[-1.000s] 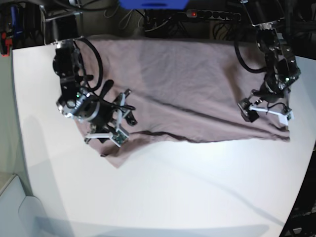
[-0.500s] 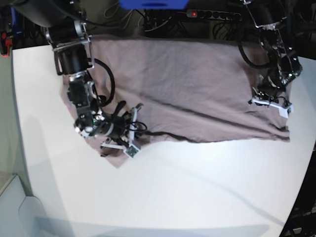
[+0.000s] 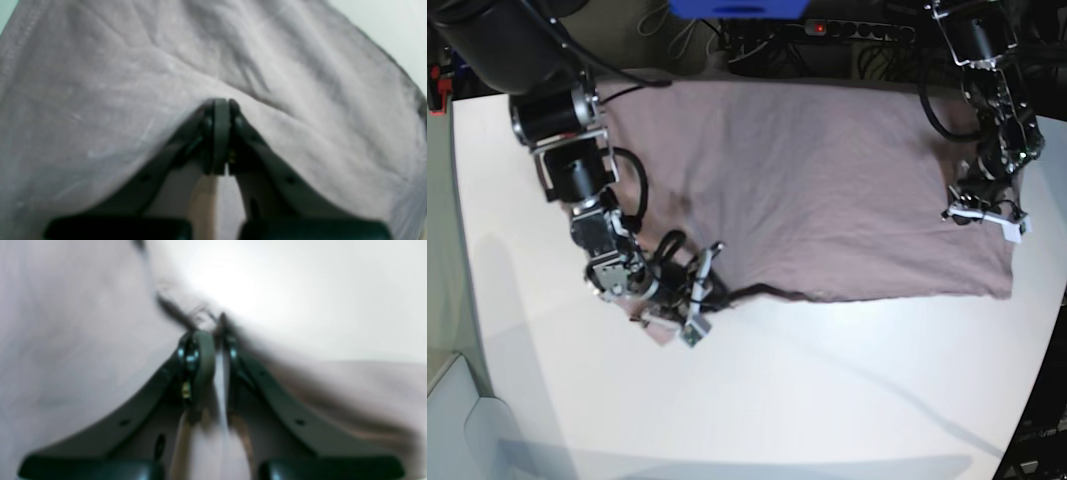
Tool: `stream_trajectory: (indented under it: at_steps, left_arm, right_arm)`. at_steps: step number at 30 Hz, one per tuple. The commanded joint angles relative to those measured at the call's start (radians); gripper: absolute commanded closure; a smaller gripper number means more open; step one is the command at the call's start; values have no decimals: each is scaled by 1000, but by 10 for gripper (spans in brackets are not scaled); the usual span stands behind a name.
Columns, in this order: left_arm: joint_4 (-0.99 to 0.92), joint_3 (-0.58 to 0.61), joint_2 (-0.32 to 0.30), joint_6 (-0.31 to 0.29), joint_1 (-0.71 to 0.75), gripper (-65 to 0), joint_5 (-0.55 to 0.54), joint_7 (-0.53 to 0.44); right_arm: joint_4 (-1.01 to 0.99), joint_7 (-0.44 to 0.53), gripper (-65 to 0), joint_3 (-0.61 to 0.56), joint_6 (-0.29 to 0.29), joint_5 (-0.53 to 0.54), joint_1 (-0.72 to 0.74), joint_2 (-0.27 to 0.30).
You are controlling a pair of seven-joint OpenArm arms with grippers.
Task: Layout the t-shirt on the table in an organized manner, then fold the t-shirt properly
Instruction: 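Drag the shirt hem with the right gripper to spread it out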
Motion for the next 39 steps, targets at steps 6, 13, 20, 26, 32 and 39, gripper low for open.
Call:
stream_trajectory:
  at_steps: [6, 13, 20, 26, 32, 39]
  left_arm:
    - [-12, -3, -21, 39, 30, -1, 58, 67]
    - [-13, -3, -21, 39, 25, -1, 58, 65]
    - [-15, 3, -21, 39, 3, -1, 58, 65]
    - [-15, -2, -21, 39, -12, -1, 58, 65]
    - [-15, -2, -21, 39, -16, -1, 58, 69]
    - [-15, 3, -21, 39, -16, -1, 58, 67]
  right_arm:
    - [-25, 264, -74, 3, -496, 21, 138, 65]
    - [12, 155, -73, 3, -490, 23, 99, 79]
    - [348, 57, -71, 12, -327, 23, -134, 146]
    - [428, 8, -71, 11, -319, 23, -223, 162]
    - [428, 6, -72, 5, -319, 23, -257, 174]
    - [342, 16, -73, 2, -318, 23, -231, 162]
